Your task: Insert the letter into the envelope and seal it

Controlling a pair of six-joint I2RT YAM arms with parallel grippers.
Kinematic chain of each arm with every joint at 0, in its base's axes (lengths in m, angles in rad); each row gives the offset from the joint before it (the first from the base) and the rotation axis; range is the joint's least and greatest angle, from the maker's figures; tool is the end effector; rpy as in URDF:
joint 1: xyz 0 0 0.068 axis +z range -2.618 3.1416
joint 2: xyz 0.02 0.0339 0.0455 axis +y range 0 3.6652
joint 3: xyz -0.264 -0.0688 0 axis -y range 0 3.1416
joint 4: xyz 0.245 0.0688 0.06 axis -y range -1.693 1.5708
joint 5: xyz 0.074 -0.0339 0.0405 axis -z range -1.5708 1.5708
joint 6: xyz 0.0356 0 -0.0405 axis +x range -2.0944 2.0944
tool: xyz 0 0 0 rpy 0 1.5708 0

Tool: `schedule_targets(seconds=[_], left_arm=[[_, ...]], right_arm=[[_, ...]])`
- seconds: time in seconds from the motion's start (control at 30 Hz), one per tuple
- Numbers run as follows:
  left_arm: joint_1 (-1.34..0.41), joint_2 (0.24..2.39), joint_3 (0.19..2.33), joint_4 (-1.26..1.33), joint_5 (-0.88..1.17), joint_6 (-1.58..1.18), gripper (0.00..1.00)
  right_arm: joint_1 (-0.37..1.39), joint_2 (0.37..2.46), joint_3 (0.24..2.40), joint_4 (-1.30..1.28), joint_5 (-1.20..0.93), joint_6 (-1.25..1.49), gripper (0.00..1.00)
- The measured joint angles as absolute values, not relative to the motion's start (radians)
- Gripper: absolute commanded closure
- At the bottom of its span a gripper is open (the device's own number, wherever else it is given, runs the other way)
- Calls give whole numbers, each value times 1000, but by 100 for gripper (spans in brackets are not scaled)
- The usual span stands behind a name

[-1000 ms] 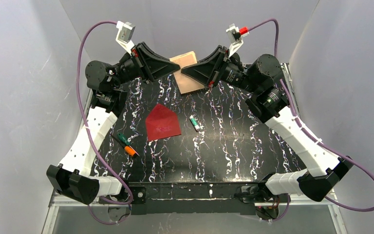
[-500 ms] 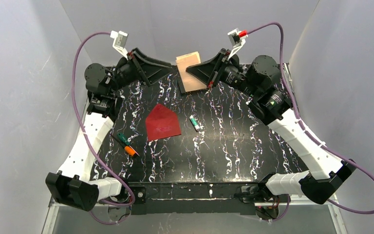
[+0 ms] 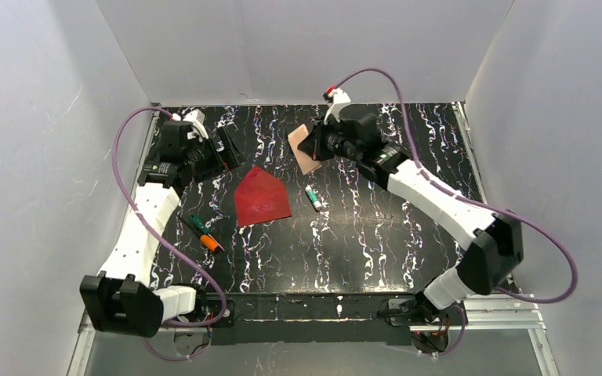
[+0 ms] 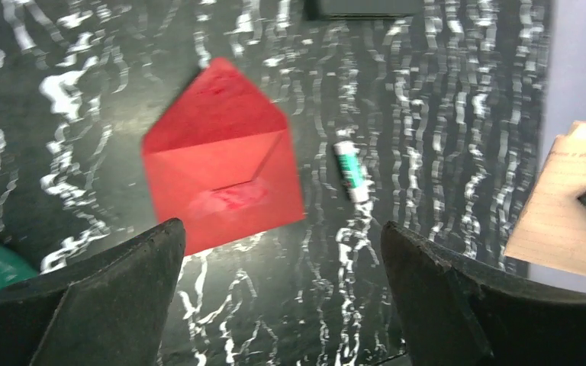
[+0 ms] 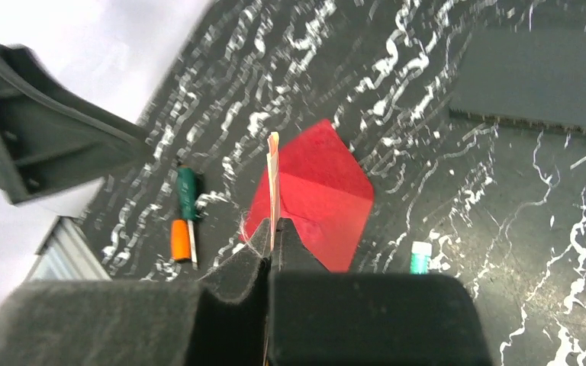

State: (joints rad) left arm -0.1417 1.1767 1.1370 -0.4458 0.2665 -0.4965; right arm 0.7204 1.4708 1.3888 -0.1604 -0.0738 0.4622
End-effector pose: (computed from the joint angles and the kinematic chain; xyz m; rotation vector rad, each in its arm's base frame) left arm 0.2577 -0.0462 0.3569 -0.2033 2.0953 -0.6640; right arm 0.2606 0.2322 0.3896 -0.3002 1.8840 0.8906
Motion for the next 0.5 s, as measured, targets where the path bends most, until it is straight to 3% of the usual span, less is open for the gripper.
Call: schedule_targets(seconds=[0.17, 0.5], left_arm=[[-100, 1279, 1178, -577, 200, -498, 15], [-104, 1332, 912, -606, 234, -641, 38]], right_arm=[[720, 1629, 1379, -97, -86, 437, 99], [720, 2032, 1456, 143, -80, 384, 99]])
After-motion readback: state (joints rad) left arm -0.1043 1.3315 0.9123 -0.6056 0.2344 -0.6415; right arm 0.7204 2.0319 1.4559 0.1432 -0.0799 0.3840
